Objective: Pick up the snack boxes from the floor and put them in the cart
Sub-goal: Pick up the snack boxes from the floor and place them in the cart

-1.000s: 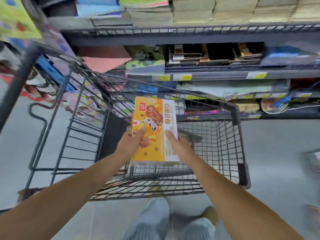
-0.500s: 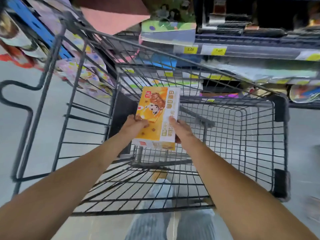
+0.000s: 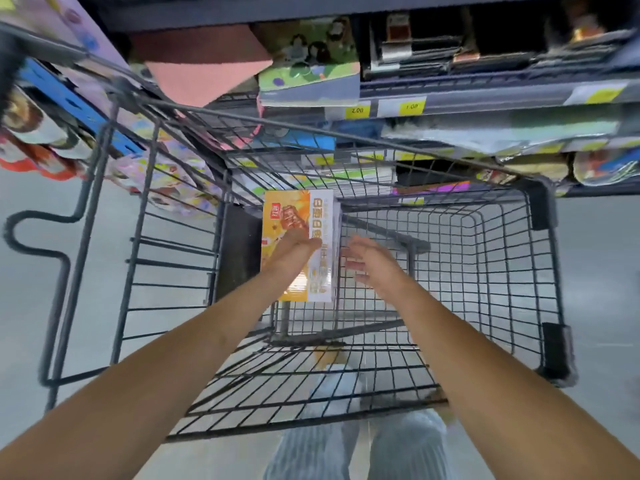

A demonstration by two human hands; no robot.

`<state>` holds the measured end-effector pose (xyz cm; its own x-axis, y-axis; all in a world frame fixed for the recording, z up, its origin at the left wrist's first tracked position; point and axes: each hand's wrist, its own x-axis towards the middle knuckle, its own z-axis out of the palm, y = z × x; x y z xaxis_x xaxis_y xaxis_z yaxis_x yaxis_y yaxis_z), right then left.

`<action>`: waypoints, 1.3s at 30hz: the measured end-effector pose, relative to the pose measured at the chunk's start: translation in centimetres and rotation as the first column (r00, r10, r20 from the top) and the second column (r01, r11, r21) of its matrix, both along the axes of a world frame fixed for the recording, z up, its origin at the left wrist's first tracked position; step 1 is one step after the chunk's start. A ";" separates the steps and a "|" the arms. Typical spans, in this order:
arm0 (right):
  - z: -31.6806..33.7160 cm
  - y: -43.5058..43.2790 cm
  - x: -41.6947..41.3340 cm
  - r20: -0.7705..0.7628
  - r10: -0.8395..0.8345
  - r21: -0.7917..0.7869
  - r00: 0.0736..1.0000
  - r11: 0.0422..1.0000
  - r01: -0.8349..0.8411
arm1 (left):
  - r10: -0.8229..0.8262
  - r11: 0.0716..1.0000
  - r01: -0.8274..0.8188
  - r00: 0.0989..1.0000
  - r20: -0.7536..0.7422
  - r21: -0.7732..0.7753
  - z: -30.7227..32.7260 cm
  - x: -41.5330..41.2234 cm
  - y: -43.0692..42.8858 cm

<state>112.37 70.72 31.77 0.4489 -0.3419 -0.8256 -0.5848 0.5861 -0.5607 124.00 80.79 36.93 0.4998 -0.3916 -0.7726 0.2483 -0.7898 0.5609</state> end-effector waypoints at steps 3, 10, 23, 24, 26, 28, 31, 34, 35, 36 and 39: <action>1.0 -1.4 -2.9 0.043 -0.058 -0.043 0.997 0.997 0.060 | 0.001 1.000 -0.001 1.000 0.004 -0.031 1.0 -1.5 -1.5; 5.6 -6.3 -12.3 0.073 -0.291 -0.059 0.954 0.954 0.295 | -0.162 0.983 0.169 0.981 0.103 -0.070 4.0 -9.8 -8.1; 11.1 -14.2 -45.2 0.195 -0.595 -0.178 0.780 0.760 0.625 | -0.568 0.813 0.570 0.822 0.052 -0.119 8.8 -40.1 -22.2; 11.2 -14.5 -47.9 0.190 -0.622 -0.182 0.760 0.738 0.650 | -0.598 0.793 0.598 0.801 0.039 -0.115 8.9 -42.5 -22.9; 11.2 -15.2 -53.6 0.176 -0.691 -0.181 0.701 0.677 0.713 | -0.652 0.750 0.652 0.757 0.040 -0.115 9.1 -47.9 -24.7; 11.0 -15.8 -59.0 0.167 -0.753 -0.179 0.636 0.611 0.771 | -0.707 0.698 0.705 0.706 0.035 -0.129 9.5 -53.2 -26.1; 10.7 -15.9 -65.3 0.160 -0.822 -0.159 0.546 0.525 0.836 | -0.793 0.597 0.788 0.608 0.040 -0.153 10.0 -59.1 -27.5; 10.2 -16.0 -70.5 0.154 -0.877 -0.146 0.455 0.435 0.889 | -0.858 0.499 0.852 0.512 0.049 -0.158 10.2 -64.0 -29.4; 10.1 -16.0 -71.8 0.147 -0.889 -0.146 0.435 0.415 0.898 | -0.870 0.479 0.864 0.491 0.047 -0.157 10.1 -65.2 -30.1; 10.0 -16.2 -73.1 0.141 -0.901 -0.152 0.411 0.390 0.908 | -0.883 0.455 0.877 0.467 0.047 -0.156 10.0 -66.6 -30.8; 9.6 -17.3 -77.3 0.116 -0.936 -0.158 0.333 0.314 0.936 | -0.915 0.390 0.909 0.401 0.053 -0.149 9.8 -71.2 -33.4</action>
